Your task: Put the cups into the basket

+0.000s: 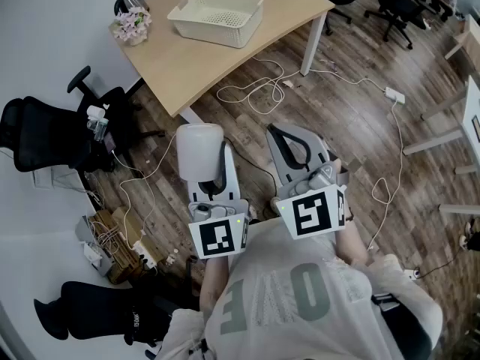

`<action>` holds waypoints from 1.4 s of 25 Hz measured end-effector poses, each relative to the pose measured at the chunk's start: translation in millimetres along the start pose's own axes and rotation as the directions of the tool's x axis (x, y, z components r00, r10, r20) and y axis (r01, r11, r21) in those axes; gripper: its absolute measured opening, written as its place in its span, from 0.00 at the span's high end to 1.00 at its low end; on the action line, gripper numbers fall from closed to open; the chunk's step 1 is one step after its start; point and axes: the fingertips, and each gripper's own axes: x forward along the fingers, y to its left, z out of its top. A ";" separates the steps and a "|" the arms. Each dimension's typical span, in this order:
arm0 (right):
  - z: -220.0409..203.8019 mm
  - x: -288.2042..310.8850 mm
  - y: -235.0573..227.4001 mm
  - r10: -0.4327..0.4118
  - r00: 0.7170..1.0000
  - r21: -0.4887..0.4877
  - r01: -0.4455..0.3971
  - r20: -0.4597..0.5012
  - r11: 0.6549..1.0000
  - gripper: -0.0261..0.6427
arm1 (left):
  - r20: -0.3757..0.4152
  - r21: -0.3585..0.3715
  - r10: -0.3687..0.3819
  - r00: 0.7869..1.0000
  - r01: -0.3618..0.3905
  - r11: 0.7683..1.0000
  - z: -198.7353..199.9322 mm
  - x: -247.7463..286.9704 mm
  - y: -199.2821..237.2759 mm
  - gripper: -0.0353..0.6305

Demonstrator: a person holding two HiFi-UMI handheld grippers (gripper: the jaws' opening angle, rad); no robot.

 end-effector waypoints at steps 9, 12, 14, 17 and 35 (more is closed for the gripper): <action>-20.5 -8.4 -21.2 0.029 1.000 0.041 -0.029 0.005 0.999 0.96 | 0.007 0.032 0.028 1.000 -0.028 0.999 2.3 13.1 -21.4 0.88; -31.9 -14.6 -33.1 0.045 0.999 0.080 -0.045 0.004 0.996 0.97 | 0.002 0.029 0.052 0.999 -0.052 0.998 -1.5 17.5 -31.2 0.88; -41.4 -21.6 -41.6 0.052 0.999 0.081 -0.052 0.002 0.995 0.97 | -0.004 0.029 0.063 0.998 -0.063 0.998 -5.1 21.1 -40.4 0.88; -58.3 -32.3 -51.3 0.064 0.998 0.094 -0.066 0.021 0.993 0.97 | -0.002 0.045 0.079 0.997 -0.079 0.996 -11.1 25.6 -56.0 0.88; -83.7 53.4 -69.6 0.155 0.987 0.060 -0.158 0.051 0.986 0.97 | 0.028 0.115 0.237 0.971 -0.239 0.964 -25.5 92.8 -3.0 0.88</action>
